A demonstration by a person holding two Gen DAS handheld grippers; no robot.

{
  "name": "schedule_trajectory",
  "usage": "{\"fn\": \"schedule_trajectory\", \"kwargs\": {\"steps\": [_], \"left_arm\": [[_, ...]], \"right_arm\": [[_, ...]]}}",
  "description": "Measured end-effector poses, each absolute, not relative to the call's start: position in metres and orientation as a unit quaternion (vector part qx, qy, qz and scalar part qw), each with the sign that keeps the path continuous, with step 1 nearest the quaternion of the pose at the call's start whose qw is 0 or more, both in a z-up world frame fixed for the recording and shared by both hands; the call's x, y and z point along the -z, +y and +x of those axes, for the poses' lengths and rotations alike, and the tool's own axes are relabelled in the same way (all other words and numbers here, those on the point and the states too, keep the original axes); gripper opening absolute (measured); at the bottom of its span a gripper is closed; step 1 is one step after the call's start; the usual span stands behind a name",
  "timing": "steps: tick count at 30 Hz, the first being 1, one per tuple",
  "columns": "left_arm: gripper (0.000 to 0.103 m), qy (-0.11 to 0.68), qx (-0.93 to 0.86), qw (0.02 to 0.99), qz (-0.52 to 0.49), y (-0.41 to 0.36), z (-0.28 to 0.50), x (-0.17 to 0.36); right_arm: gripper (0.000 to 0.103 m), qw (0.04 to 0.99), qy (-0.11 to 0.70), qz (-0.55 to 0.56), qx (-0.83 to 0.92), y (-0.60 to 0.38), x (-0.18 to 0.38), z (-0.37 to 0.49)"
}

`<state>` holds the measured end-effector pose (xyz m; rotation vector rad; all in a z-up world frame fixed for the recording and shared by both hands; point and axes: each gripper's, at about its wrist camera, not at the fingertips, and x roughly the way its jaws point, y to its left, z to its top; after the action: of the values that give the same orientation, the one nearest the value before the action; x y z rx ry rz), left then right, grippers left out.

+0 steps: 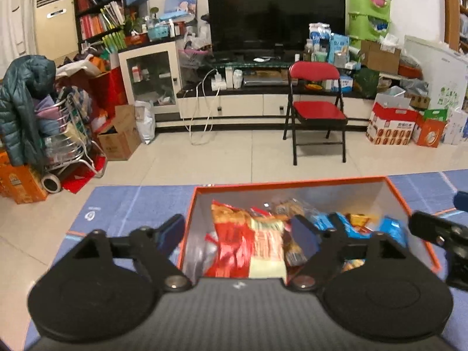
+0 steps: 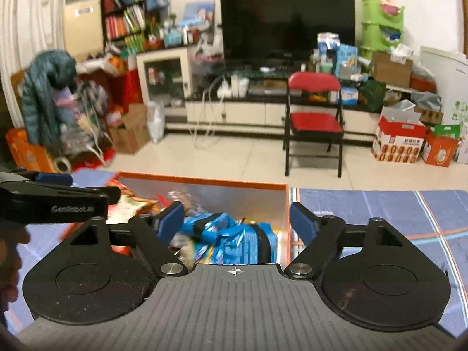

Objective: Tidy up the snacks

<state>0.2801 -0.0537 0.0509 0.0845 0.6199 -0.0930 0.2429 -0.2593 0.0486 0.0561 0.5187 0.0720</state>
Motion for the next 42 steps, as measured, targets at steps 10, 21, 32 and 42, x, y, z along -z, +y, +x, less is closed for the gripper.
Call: {"fn": "schedule_trajectory", "kwargs": {"steps": [10,21,32,42], "left_arm": [[0.102,0.340,0.034,0.940,-0.005,-0.028,0.128,-0.026],[0.102,0.320,-0.018,0.947,0.029,-0.020,0.116,-0.008],[0.102,0.309,-0.013,0.951,-0.009,-0.013,0.114,-0.015],[0.102,0.284,-0.017,0.958,0.036,-0.038,0.112,-0.042]], "right_arm": [[0.085,0.973,0.213,0.084,-0.020,-0.255,-0.012,0.053],[0.085,0.980,0.192,0.061,-0.001,-0.235,0.000,0.056],[0.086,0.979,0.198,0.041,-0.008,-0.223,0.000,0.067],[0.089,0.980,0.197,0.006,0.026,-0.202,-0.048,0.066]]}}
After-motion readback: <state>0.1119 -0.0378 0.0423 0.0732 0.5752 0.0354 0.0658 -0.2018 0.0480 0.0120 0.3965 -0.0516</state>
